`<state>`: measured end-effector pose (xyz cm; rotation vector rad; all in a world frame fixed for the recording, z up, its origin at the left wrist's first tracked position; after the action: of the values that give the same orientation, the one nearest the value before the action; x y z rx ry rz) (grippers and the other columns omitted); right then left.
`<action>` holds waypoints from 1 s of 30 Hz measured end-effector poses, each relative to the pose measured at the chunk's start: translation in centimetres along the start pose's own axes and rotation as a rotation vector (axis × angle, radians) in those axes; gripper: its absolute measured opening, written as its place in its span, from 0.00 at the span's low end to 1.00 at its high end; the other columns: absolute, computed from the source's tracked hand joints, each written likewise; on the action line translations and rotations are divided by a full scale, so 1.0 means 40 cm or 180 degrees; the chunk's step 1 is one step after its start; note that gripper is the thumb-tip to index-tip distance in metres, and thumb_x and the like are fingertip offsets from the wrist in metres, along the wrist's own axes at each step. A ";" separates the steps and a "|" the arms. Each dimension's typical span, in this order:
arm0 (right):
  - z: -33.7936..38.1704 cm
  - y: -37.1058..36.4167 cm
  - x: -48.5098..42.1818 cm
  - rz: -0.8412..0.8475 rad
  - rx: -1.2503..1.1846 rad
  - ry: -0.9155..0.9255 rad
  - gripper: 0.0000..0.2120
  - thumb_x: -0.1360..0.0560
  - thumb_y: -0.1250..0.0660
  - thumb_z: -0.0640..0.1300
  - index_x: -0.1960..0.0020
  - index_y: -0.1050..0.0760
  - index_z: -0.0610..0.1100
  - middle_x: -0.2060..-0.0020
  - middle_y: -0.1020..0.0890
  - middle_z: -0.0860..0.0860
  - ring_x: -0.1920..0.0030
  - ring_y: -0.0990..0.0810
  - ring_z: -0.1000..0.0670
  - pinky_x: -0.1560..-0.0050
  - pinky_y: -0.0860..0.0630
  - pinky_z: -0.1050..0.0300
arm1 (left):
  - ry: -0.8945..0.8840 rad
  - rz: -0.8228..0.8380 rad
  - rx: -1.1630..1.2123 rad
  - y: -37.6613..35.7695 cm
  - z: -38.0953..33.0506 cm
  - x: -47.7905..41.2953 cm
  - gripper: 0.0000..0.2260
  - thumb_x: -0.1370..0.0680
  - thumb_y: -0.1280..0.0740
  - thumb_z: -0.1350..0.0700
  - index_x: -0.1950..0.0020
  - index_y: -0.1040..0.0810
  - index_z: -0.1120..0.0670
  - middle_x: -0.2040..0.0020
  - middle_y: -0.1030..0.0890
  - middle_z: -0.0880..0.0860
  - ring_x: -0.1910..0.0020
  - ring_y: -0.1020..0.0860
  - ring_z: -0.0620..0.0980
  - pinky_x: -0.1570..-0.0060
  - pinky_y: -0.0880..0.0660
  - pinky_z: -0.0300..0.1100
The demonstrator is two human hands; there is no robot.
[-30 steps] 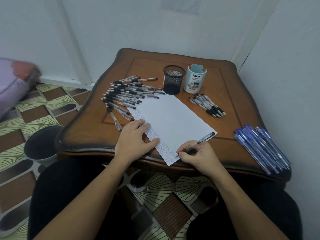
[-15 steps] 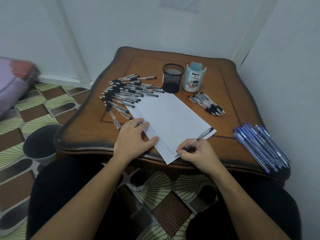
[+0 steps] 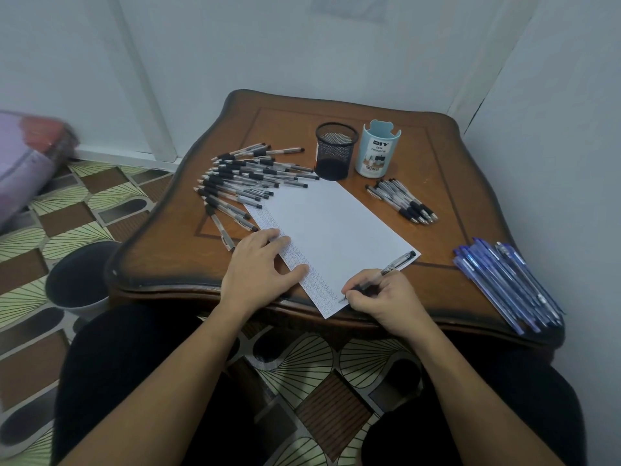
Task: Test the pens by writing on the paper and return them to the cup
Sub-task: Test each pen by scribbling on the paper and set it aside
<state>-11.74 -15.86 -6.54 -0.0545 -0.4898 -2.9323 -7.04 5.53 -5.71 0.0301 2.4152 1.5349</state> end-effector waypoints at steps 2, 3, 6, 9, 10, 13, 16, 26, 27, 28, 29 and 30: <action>0.000 0.000 0.000 0.0028 -0.0001 0.0004 0.05 0.31 0.29 0.40 0.62 0.16 0.47 0.67 0.18 0.47 0.65 0.23 0.54 0.62 0.29 0.59 | -0.0004 -0.0001 -0.0003 0.000 -0.001 0.000 0.36 0.30 0.44 0.30 0.32 0.24 0.51 0.32 0.27 0.50 0.32 0.32 0.50 0.31 0.38 0.50; -0.001 0.000 0.000 0.0040 0.0005 0.0009 0.06 0.31 0.29 0.38 0.62 0.16 0.47 0.67 0.18 0.47 0.65 0.23 0.54 0.62 0.29 0.59 | -0.0001 0.0002 -0.0003 0.000 -0.001 -0.001 0.36 0.30 0.44 0.29 0.32 0.24 0.51 0.32 0.27 0.50 0.31 0.32 0.50 0.31 0.38 0.50; 0.001 -0.002 0.000 0.0048 0.0037 0.0043 0.06 0.30 0.29 0.38 0.61 0.16 0.48 0.66 0.17 0.45 0.65 0.23 0.54 0.61 0.29 0.59 | 0.0007 -0.0005 0.0017 0.001 0.001 0.000 0.36 0.30 0.44 0.29 0.33 0.24 0.51 0.32 0.27 0.49 0.32 0.32 0.49 0.31 0.38 0.49; 0.003 -0.003 0.000 0.0039 0.0049 0.0060 0.05 0.32 0.30 0.40 0.61 0.16 0.48 0.66 0.17 0.46 0.64 0.22 0.55 0.61 0.28 0.60 | 0.0003 -0.0018 0.0033 0.000 0.001 0.000 0.35 0.30 0.43 0.30 0.33 0.24 0.51 0.32 0.27 0.49 0.32 0.32 0.49 0.31 0.38 0.49; 0.002 -0.003 0.000 0.0041 0.0047 0.0059 0.06 0.32 0.29 0.39 0.61 0.16 0.48 0.67 0.18 0.48 0.65 0.22 0.55 0.62 0.29 0.61 | 0.0004 -0.0017 0.0033 -0.001 0.002 0.000 0.34 0.30 0.42 0.30 0.33 0.24 0.51 0.32 0.27 0.49 0.31 0.32 0.49 0.31 0.38 0.49; 0.000 -0.001 0.001 0.0000 0.0003 0.0044 0.07 0.31 0.29 0.37 0.62 0.16 0.47 0.68 0.18 0.51 0.65 0.23 0.55 0.62 0.29 0.62 | 0.0008 -0.0008 0.0026 -0.001 0.002 -0.001 0.35 0.30 0.43 0.30 0.33 0.24 0.51 0.32 0.27 0.49 0.31 0.32 0.49 0.31 0.38 0.49; 0.007 -0.002 0.002 0.0057 0.0080 0.0084 0.07 0.30 0.29 0.36 0.62 0.16 0.46 0.67 0.18 0.50 0.64 0.22 0.56 0.62 0.29 0.64 | 0.0000 -0.0027 0.0034 0.002 0.000 -0.001 0.34 0.30 0.42 0.31 0.33 0.24 0.51 0.32 0.27 0.49 0.32 0.32 0.49 0.31 0.38 0.49; 0.004 0.002 0.001 -0.0064 0.0136 0.0054 0.07 0.30 0.28 0.36 0.62 0.16 0.46 0.68 0.18 0.48 0.67 0.25 0.56 0.65 0.31 0.62 | 0.0015 0.0008 0.0011 -0.001 0.001 -0.001 0.36 0.31 0.45 0.29 0.32 0.24 0.51 0.32 0.27 0.49 0.31 0.33 0.49 0.30 0.39 0.49; 0.002 0.002 0.002 -0.0051 0.0131 0.0051 0.07 0.30 0.28 0.36 0.62 0.16 0.47 0.68 0.18 0.49 0.67 0.25 0.56 0.65 0.31 0.62 | 0.0017 0.0009 0.0015 -0.001 0.001 -0.001 0.36 0.31 0.45 0.29 0.33 0.24 0.51 0.32 0.27 0.49 0.31 0.33 0.49 0.30 0.39 0.49; 0.000 0.000 0.002 -0.0034 0.0128 0.0053 0.06 0.31 0.29 0.38 0.62 0.16 0.47 0.68 0.19 0.50 0.66 0.24 0.56 0.64 0.31 0.61 | 0.0015 0.0011 0.0014 -0.001 0.001 -0.001 0.36 0.31 0.45 0.29 0.33 0.24 0.51 0.32 0.27 0.49 0.31 0.33 0.49 0.30 0.38 0.49; -0.001 -0.002 0.002 -0.0019 0.0117 0.0055 0.05 0.31 0.29 0.39 0.62 0.16 0.47 0.69 0.19 0.51 0.66 0.24 0.56 0.64 0.31 0.62 | 0.0011 0.0014 0.0005 0.000 0.001 -0.001 0.36 0.31 0.45 0.29 0.32 0.24 0.51 0.32 0.27 0.49 0.31 0.33 0.49 0.30 0.38 0.49; -0.003 -0.002 0.001 -0.0009 0.0104 0.0053 0.05 0.32 0.30 0.40 0.62 0.17 0.48 0.69 0.19 0.52 0.66 0.24 0.56 0.64 0.31 0.62 | 0.0008 0.0016 -0.0003 -0.001 0.001 -0.001 0.36 0.31 0.45 0.29 0.32 0.24 0.51 0.32 0.27 0.49 0.31 0.33 0.49 0.30 0.38 0.49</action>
<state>-11.79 -15.83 -6.66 -0.0251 -0.5357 -2.9241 -6.99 5.55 -5.74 0.0340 2.4180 1.5390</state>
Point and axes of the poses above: each hand's wrist, its own x-axis away from the middle knuckle, its own y-axis out of the back of the hand, z = x × y, the point moved 7 cm from there along -x, towards the middle knuckle
